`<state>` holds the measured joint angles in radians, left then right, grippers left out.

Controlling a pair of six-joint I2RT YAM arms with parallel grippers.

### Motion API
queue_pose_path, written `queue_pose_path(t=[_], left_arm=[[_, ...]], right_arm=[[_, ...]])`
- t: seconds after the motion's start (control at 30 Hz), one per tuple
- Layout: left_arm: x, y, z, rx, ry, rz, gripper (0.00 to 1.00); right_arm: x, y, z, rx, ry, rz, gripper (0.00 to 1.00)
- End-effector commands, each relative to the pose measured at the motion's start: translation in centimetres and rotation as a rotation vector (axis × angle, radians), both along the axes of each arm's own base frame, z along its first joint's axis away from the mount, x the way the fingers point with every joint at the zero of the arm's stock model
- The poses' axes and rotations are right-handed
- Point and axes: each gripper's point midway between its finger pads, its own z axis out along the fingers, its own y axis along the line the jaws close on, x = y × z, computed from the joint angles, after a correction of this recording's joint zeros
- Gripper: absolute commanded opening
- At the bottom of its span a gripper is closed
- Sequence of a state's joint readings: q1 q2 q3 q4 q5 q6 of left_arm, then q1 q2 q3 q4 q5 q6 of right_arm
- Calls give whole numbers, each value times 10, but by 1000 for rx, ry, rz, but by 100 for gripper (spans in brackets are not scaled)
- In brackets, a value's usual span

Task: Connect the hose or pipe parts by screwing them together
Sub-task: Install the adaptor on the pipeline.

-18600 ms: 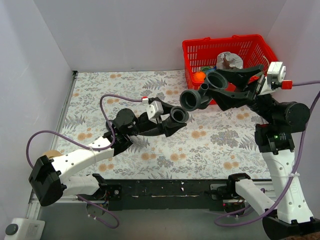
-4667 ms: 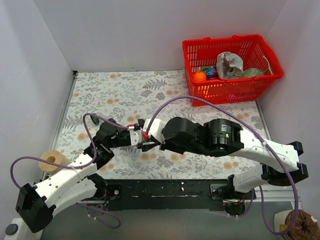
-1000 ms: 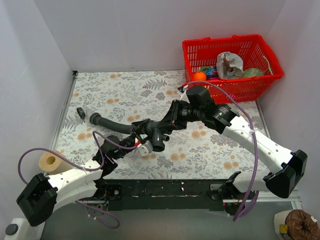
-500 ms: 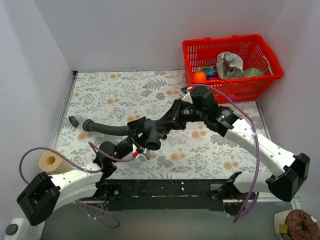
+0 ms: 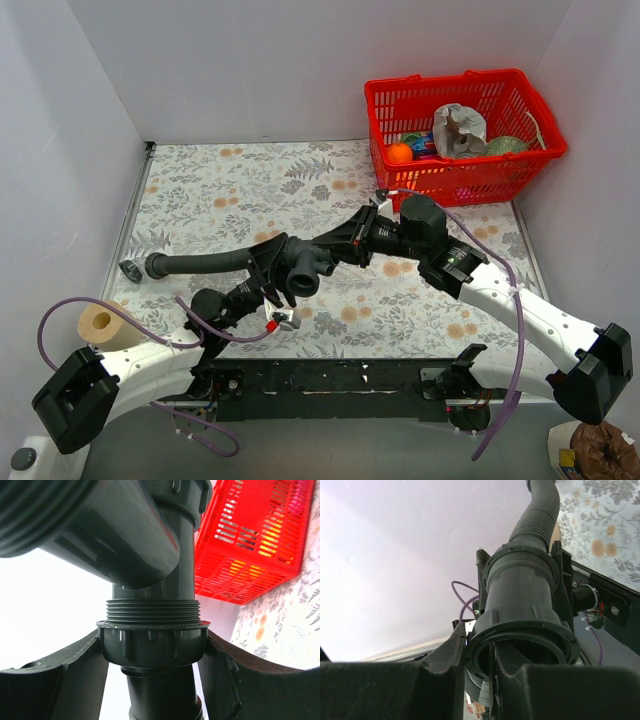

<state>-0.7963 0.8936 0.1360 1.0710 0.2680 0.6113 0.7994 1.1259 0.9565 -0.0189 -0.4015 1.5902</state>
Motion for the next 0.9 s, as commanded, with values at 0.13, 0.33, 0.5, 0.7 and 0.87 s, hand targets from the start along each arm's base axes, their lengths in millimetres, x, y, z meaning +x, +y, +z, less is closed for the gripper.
queue_pose_path(t=[0.13,0.33,0.5,0.7,0.87], left_arm=[[-97,-35,65,-27,-407,-404,0],[-91,-39,53,15,-396,-383,0],[-84,-41,50,25,-377,-361,0],[-71,-42,49,37,-352,-310,0],[-67,-39,53,25,-342,-290,0]], right_arm=[[-4,32,34,233,63,65,1],[-3,37,51,215,69,79,30],[-8,37,49,194,88,89,89],[-14,36,46,169,101,96,94],[-14,30,51,134,76,99,96]])
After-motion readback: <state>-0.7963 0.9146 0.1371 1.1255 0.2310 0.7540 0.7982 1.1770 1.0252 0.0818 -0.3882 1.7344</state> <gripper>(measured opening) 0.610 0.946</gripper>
